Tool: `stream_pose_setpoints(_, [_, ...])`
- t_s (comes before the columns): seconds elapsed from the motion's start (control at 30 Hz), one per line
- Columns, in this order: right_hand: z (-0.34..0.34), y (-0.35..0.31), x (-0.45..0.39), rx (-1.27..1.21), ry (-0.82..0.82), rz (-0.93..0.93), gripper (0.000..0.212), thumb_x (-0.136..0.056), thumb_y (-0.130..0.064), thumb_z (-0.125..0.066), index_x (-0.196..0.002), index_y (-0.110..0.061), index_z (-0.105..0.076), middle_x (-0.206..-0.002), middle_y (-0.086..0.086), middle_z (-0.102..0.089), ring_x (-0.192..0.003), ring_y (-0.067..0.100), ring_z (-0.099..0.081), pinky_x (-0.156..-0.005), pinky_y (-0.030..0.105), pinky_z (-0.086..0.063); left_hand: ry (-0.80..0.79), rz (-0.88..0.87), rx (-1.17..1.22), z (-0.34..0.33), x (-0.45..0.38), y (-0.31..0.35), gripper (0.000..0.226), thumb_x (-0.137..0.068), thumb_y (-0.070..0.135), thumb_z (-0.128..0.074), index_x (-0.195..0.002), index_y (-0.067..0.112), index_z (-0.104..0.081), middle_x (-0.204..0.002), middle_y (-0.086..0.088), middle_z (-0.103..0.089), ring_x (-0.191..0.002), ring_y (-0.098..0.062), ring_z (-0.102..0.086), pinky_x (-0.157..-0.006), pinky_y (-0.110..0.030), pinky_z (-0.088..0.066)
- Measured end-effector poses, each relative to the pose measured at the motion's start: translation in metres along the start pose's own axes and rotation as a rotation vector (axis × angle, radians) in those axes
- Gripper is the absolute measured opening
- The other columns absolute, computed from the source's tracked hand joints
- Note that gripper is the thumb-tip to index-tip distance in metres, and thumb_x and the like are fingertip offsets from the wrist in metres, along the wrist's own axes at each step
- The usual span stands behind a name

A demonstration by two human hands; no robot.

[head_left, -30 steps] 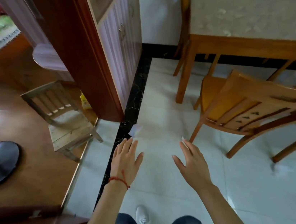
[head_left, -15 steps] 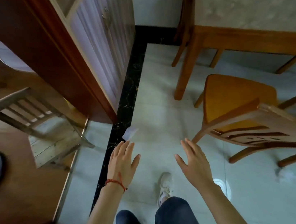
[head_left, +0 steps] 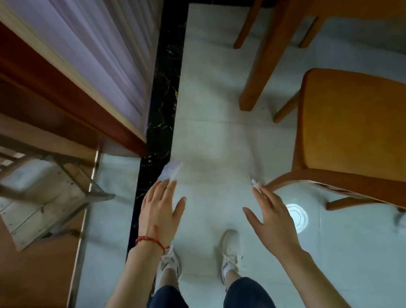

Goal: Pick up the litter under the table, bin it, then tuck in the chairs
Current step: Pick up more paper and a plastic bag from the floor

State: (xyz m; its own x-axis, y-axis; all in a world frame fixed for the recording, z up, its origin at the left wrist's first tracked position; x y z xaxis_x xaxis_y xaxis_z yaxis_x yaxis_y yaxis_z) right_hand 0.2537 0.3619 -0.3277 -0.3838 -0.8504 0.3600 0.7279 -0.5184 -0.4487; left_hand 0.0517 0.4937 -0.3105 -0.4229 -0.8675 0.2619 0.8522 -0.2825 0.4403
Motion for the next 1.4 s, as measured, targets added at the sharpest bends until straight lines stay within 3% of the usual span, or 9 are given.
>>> stream_pose_setpoints(0.23, [-0.087,0.021,-0.071,-0.016,0.026,-0.018,0.054,-0.087,-0.037,-0.055,-0.133,-0.012,-0.043,-0.144,0.008,-0.040,-0.132,0.025,-0.037,-0.102,0.038,-0.039,-0.078,-0.038,-0.014,-0.079,-0.069,-0.068,0.048,-0.089,0.032,-0.051,-0.130,0.008,-0.044,-0.137,-0.015,-0.047,-0.132,-0.030,-0.035,-0.109,-0.043,-0.030])
stream_pose_setpoints(0.47, [-0.190,0.053,-0.142,0.023,0.024,0.098,0.050,-0.086,-0.029,-0.060,-0.130,-0.009,-0.047,-0.139,0.011,-0.046,-0.127,0.029,-0.043,-0.098,0.040,-0.041,-0.086,0.004,0.001,-0.178,-0.122,-0.152,0.050,-0.089,0.031,-0.050,-0.133,0.008,-0.041,-0.140,-0.014,-0.044,-0.135,-0.029,-0.030,-0.111,-0.043,-0.027])
stream_pose_setpoints(0.87, [-0.351,0.140,-0.240,0.108,0.092,0.178,0.048,-0.084,-0.026,-0.062,-0.126,-0.005,-0.051,-0.135,0.015,-0.050,-0.122,0.032,-0.049,-0.095,0.042,-0.043,0.034,0.138,0.072,-0.351,-0.191,-0.267,0.051,-0.089,0.027,-0.052,-0.133,0.005,-0.038,-0.139,-0.016,-0.043,-0.133,-0.031,-0.031,-0.109,-0.042,-0.028])
stream_pose_setpoints(1.1, [-0.418,0.163,-0.284,0.074,0.176,0.236,0.047,-0.083,-0.022,-0.064,-0.126,-0.007,-0.051,-0.135,0.012,-0.050,-0.122,0.029,-0.049,-0.095,0.038,-0.040,0.210,0.202,0.125,-0.400,-0.234,-0.315,0.064,-0.083,0.024,-0.062,-0.136,0.005,-0.033,-0.142,-0.017,-0.039,-0.134,-0.030,-0.029,-0.109,-0.042,-0.028])
stream_pose_setpoints(1.27, [-0.443,0.169,-0.300,0.039,0.216,0.255,0.048,-0.083,-0.022,-0.063,-0.127,-0.008,-0.051,-0.135,0.010,-0.050,-0.122,0.027,-0.048,-0.094,0.032,-0.034,0.188,0.257,0.175,-0.421,-0.267,-0.330,0.074,-0.078,0.033,-0.067,-0.138,0.012,-0.029,-0.143,-0.012,-0.038,-0.133,-0.028,-0.031,-0.108,-0.042,-0.029])
stream_pose_setpoints(1.4, [-0.450,0.171,-0.300,0.017,0.204,0.250,0.048,-0.084,-0.023,-0.062,-0.128,-0.008,-0.049,-0.137,0.010,-0.049,-0.125,0.026,-0.046,-0.095,0.032,-0.035,0.159,0.329,0.228,-0.427,-0.272,-0.335,0.070,-0.076,0.031,-0.069,-0.135,0.014,-0.035,-0.138,-0.012,-0.045,-0.126,-0.029,-0.042,-0.104,-0.042,-0.036])
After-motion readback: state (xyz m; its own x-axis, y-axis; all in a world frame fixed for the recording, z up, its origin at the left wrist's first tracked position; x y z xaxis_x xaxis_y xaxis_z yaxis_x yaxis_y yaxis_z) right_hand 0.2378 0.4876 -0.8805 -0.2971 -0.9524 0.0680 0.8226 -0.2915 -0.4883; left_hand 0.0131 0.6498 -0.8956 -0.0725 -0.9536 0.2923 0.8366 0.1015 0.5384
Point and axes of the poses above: each hand's wrist, its own x-axis away from the middle knuckle, its own z-axis out of the back of the hand, y = z × x, the point moved 3 cm from there along -x, towards the middle knuckle
